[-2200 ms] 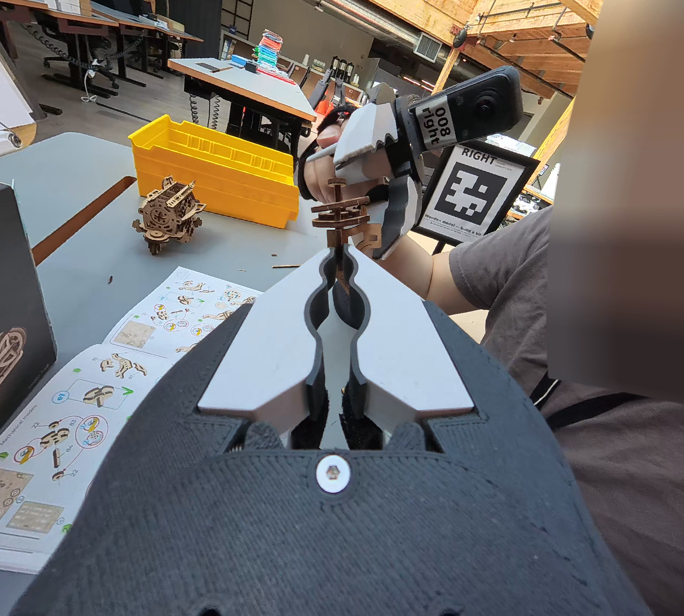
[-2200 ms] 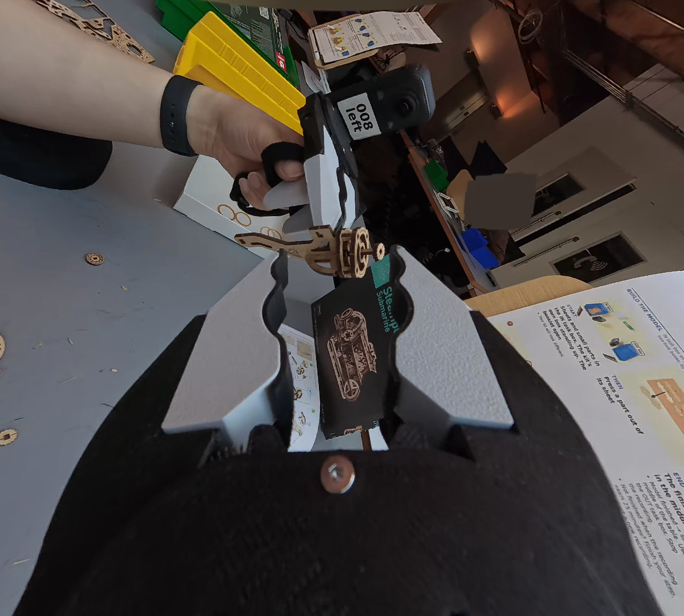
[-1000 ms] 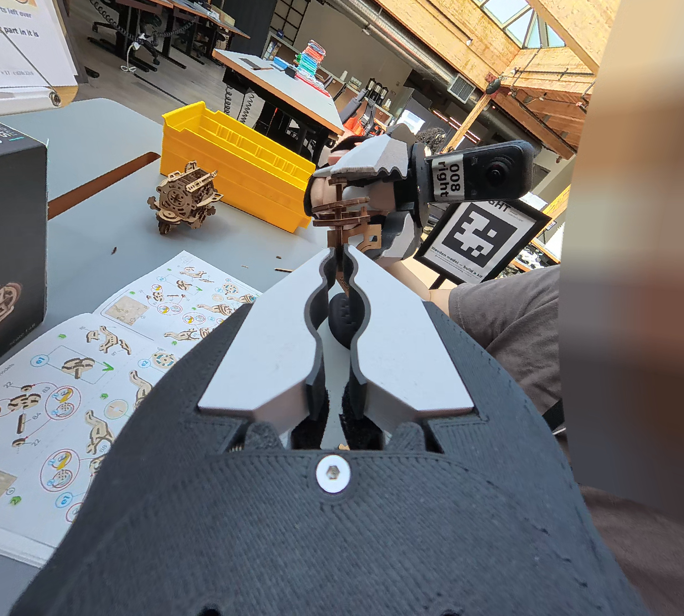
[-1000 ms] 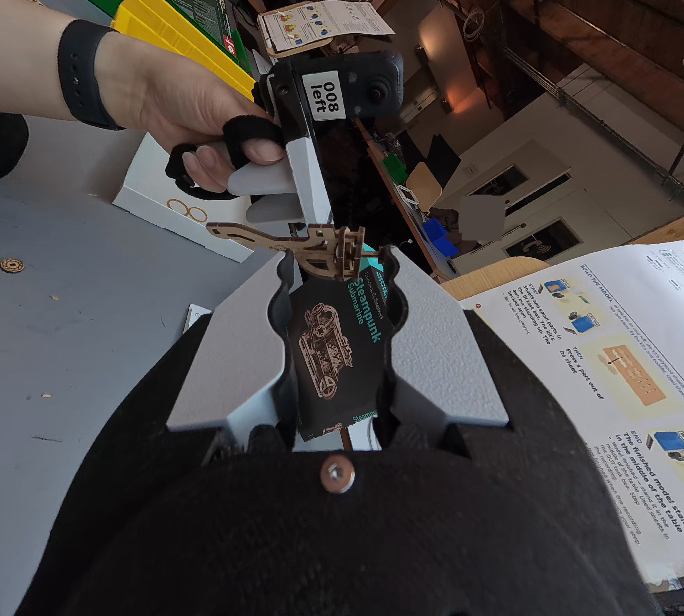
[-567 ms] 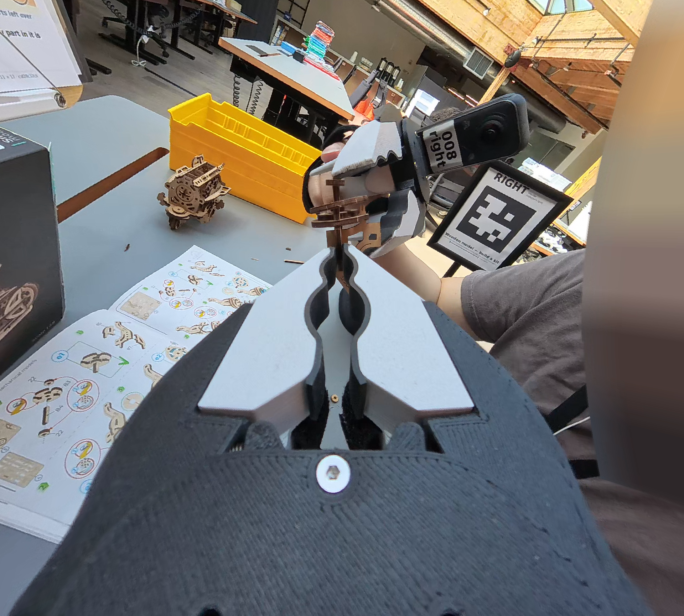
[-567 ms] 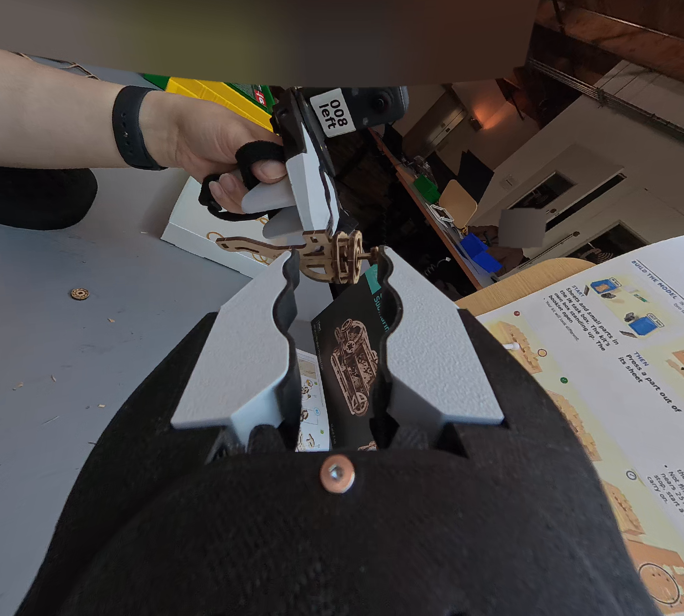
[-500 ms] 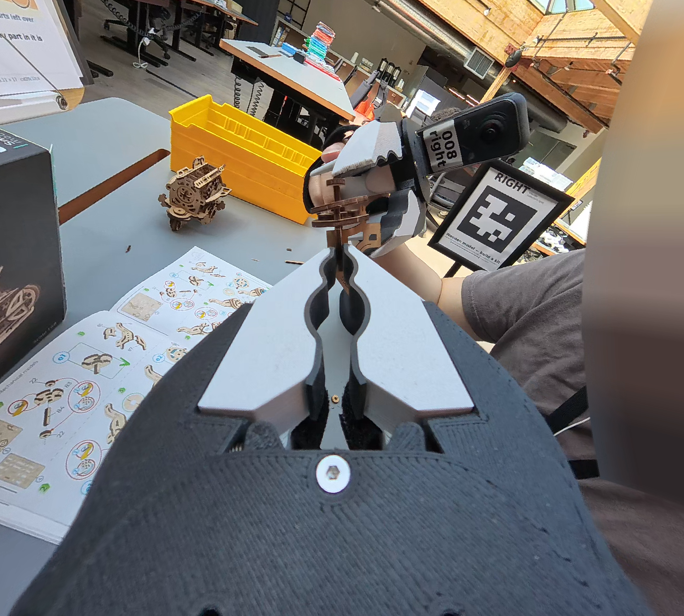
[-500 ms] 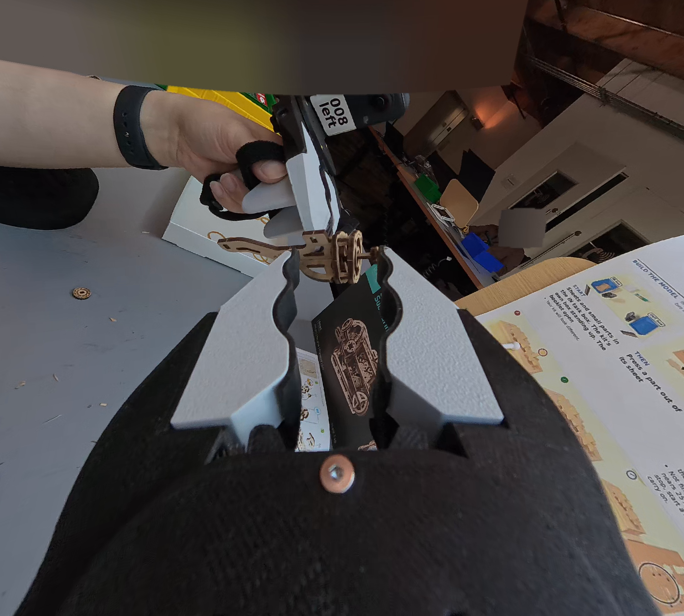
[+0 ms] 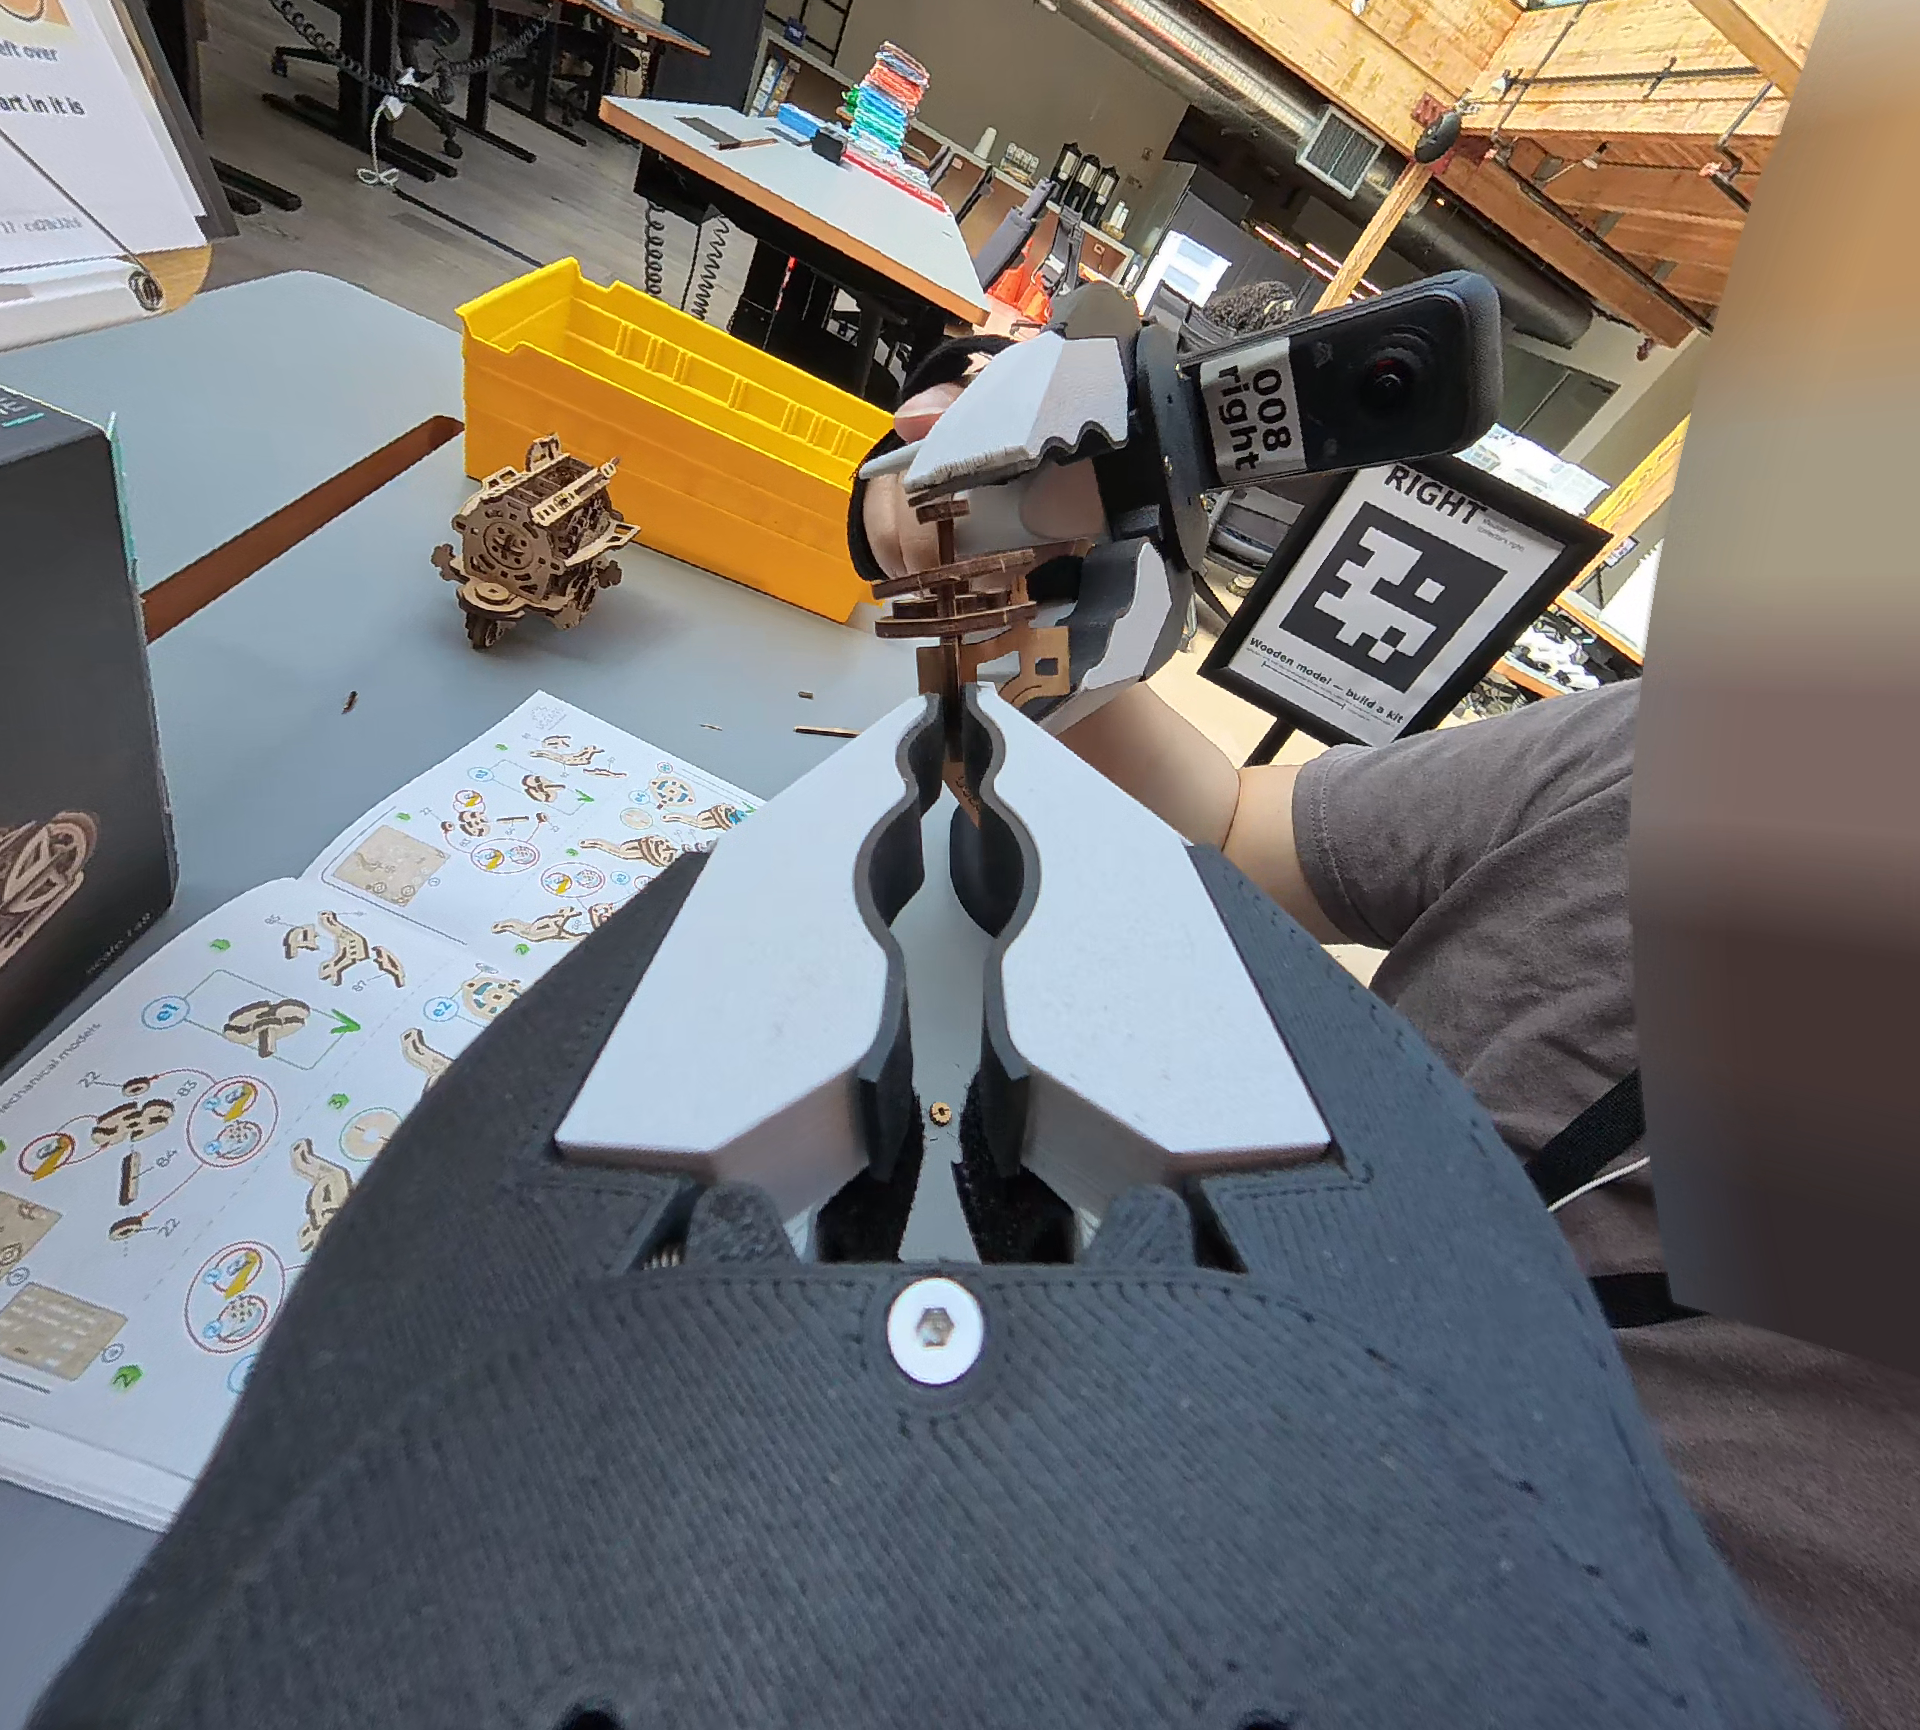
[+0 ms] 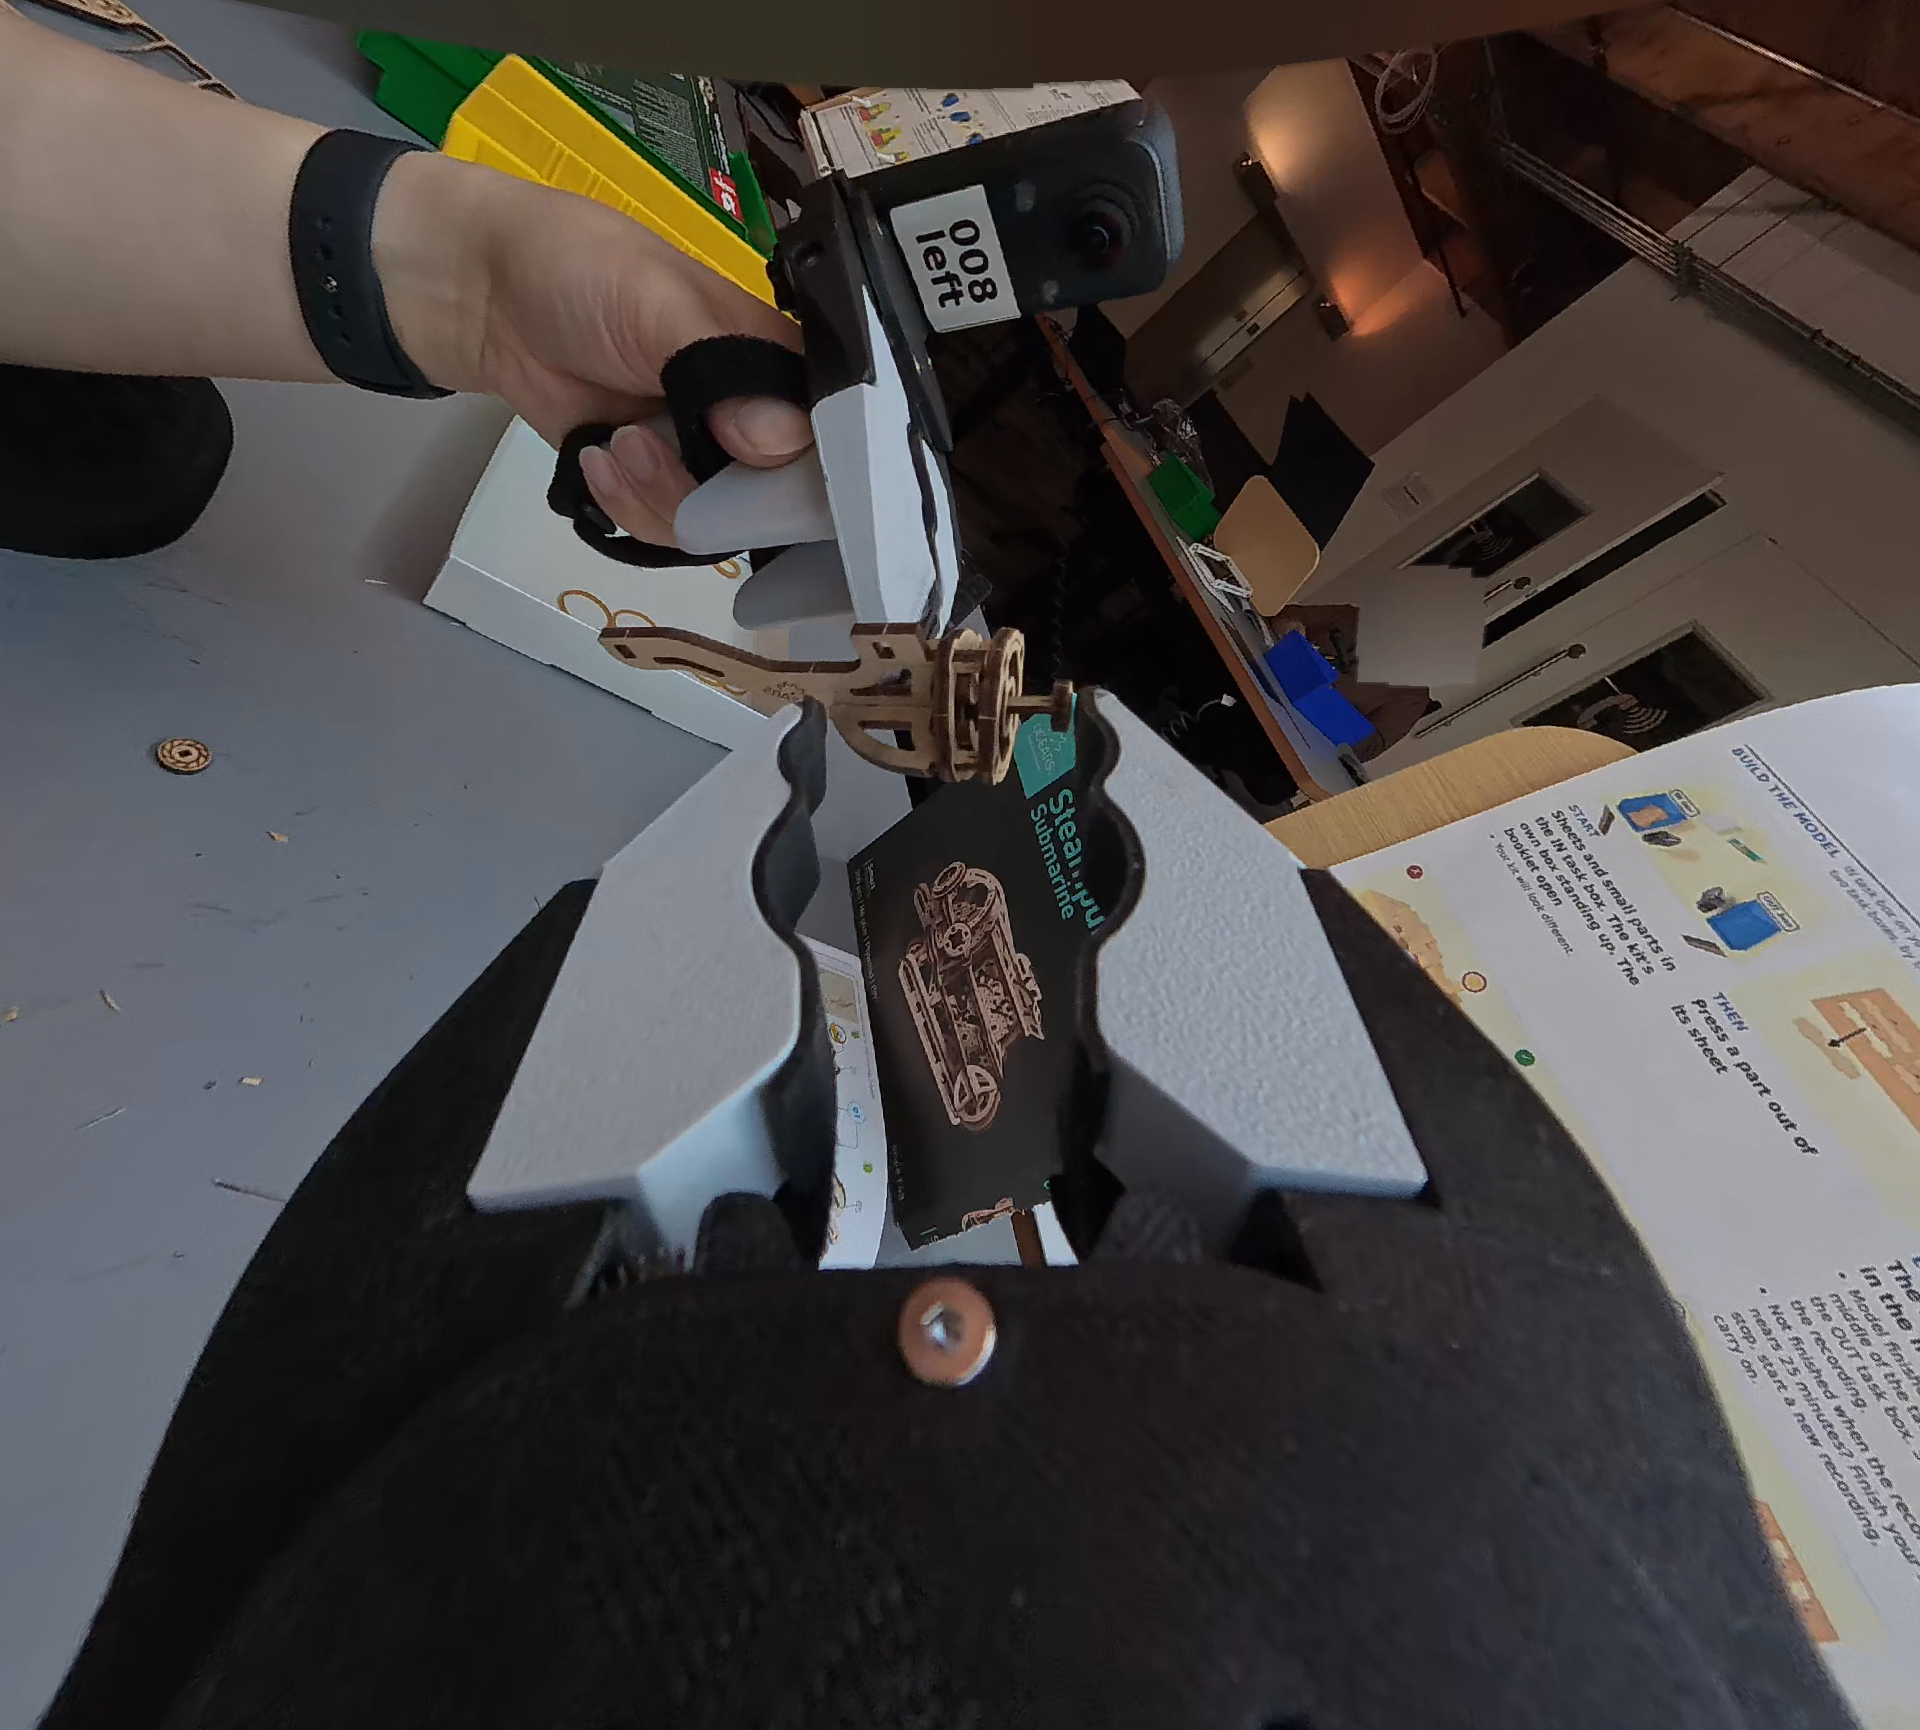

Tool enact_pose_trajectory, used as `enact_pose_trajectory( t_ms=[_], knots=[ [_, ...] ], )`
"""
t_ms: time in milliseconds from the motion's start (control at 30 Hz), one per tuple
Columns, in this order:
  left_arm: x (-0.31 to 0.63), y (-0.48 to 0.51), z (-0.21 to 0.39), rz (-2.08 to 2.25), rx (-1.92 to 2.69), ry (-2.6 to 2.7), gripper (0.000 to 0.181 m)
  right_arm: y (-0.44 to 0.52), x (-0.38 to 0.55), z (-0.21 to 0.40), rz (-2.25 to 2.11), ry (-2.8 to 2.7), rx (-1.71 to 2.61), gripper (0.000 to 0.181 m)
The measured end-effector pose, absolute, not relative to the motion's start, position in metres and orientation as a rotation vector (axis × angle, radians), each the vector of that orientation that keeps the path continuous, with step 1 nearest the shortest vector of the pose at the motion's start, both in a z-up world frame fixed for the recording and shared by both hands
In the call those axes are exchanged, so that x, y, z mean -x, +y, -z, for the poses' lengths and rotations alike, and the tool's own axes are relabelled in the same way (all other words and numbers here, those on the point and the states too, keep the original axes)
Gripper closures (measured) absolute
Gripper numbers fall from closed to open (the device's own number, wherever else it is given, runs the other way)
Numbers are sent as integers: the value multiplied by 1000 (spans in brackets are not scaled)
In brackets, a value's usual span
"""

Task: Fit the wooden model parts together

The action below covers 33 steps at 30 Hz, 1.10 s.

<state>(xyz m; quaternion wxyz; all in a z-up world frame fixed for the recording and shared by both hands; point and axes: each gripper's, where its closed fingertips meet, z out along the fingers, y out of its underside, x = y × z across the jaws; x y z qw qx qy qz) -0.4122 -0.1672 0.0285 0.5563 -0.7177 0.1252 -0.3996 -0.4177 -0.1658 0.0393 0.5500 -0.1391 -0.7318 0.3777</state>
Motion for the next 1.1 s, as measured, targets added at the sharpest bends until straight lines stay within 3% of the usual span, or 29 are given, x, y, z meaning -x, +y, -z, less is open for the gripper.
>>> enact_pose_trajectory(
  t_ms=[500, 1100],
  knots=[
    [408, -167, -27, 930, 1713, 306, 181, -163, 416, -44, -823, -1715, 335, 151],
    [407, -167, -34, 913, 1690, 288, 181, -163, 414, -50, -805, -1690, 337, 154]
  ],
)
